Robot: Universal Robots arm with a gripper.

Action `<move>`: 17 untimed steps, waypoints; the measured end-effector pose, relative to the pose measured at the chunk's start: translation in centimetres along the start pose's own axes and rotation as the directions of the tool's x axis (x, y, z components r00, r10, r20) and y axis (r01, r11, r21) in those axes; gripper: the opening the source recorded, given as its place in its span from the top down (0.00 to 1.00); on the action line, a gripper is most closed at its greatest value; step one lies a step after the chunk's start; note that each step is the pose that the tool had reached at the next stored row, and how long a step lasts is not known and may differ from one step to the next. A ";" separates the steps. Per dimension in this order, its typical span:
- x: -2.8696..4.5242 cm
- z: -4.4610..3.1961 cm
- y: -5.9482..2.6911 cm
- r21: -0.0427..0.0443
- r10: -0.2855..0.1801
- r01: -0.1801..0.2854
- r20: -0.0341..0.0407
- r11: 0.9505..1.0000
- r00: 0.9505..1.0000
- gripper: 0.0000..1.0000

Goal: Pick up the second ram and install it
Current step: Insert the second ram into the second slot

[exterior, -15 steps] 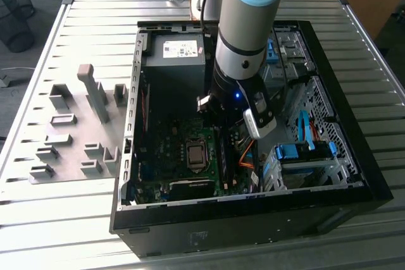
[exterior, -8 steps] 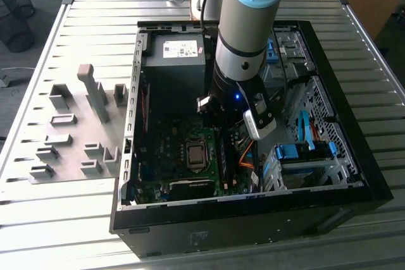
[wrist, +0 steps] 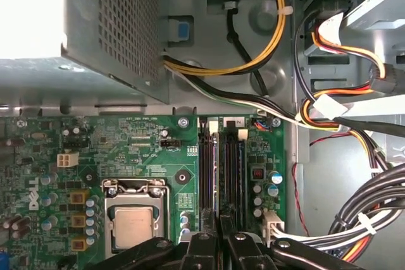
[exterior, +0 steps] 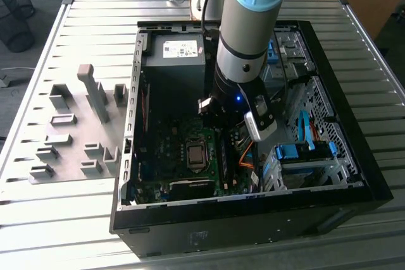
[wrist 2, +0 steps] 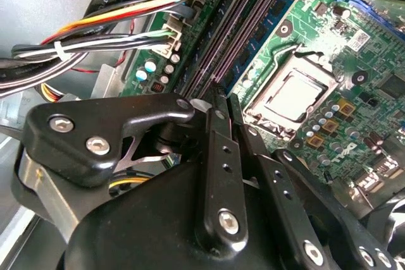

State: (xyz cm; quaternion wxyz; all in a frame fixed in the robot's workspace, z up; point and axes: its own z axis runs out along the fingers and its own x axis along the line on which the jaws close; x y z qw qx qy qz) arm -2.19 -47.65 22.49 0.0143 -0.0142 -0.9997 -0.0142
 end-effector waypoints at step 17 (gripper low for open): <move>-0.04 0.78 -0.44 0.000 -0.003 0.003 0.000 1.000 1.000 0.86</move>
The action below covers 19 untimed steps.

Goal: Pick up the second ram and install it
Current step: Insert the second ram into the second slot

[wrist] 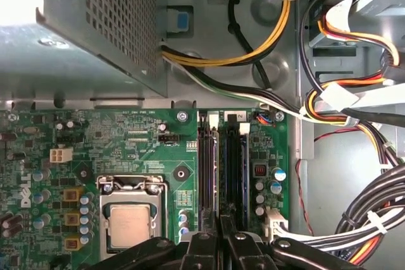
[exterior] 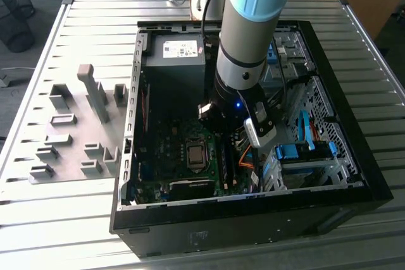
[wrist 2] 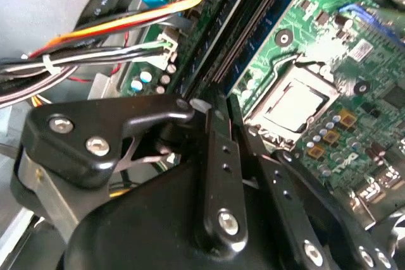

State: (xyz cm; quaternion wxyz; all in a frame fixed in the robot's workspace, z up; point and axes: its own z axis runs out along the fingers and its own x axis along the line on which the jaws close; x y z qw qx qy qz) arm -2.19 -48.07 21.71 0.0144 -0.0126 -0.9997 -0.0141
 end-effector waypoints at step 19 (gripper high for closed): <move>-0.01 -0.01 -0.21 0.000 -0.002 0.002 0.000 1.000 1.000 0.86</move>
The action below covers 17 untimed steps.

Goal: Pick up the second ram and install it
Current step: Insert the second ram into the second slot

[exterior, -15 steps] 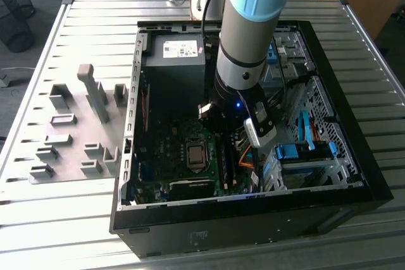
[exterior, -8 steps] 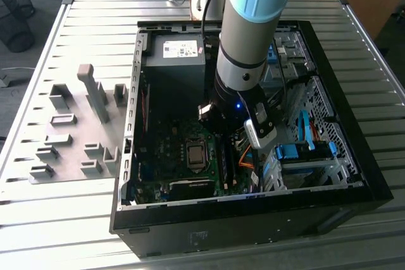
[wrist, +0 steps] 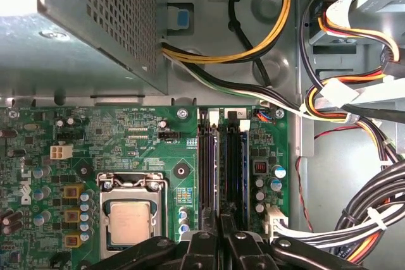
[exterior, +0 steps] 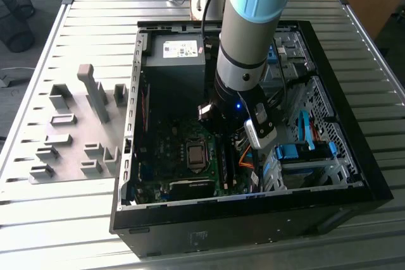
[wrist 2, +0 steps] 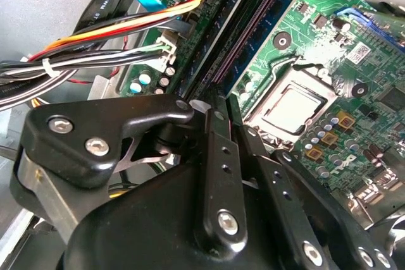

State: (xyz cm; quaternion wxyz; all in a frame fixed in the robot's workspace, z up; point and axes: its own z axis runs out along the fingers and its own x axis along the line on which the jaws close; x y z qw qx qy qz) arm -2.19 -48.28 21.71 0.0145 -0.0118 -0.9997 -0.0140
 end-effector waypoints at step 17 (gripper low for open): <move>-0.04 0.44 -0.03 0.001 0.000 0.000 0.000 1.000 1.000 0.86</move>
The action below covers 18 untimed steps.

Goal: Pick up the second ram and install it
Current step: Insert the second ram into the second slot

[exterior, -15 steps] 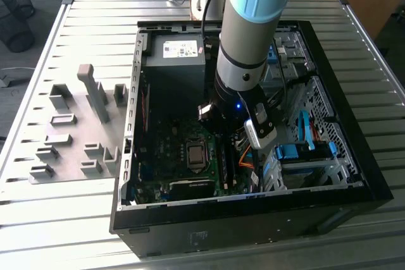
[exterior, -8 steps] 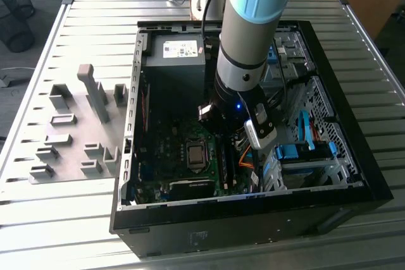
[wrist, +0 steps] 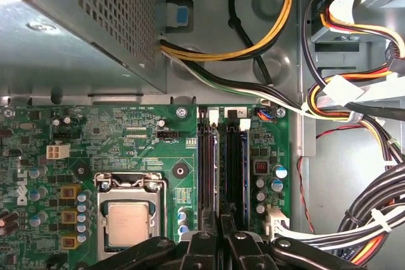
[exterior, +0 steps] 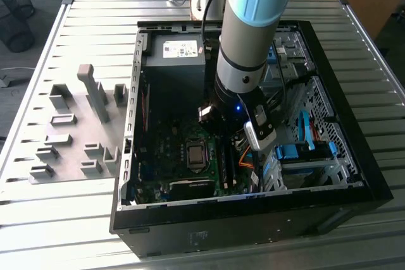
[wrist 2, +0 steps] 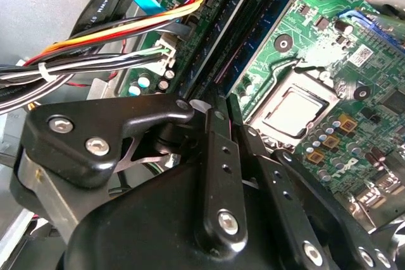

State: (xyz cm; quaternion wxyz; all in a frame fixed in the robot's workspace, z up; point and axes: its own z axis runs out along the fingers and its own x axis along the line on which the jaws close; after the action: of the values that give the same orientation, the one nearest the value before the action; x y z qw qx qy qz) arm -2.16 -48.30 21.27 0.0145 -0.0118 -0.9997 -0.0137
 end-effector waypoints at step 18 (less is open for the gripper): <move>0.09 0.07 0.00 0.000 -0.010 0.010 0.000 1.000 1.000 0.86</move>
State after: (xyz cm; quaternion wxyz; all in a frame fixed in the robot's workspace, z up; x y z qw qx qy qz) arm -2.25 -48.30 21.20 0.0145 -0.0069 -0.9998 -0.0140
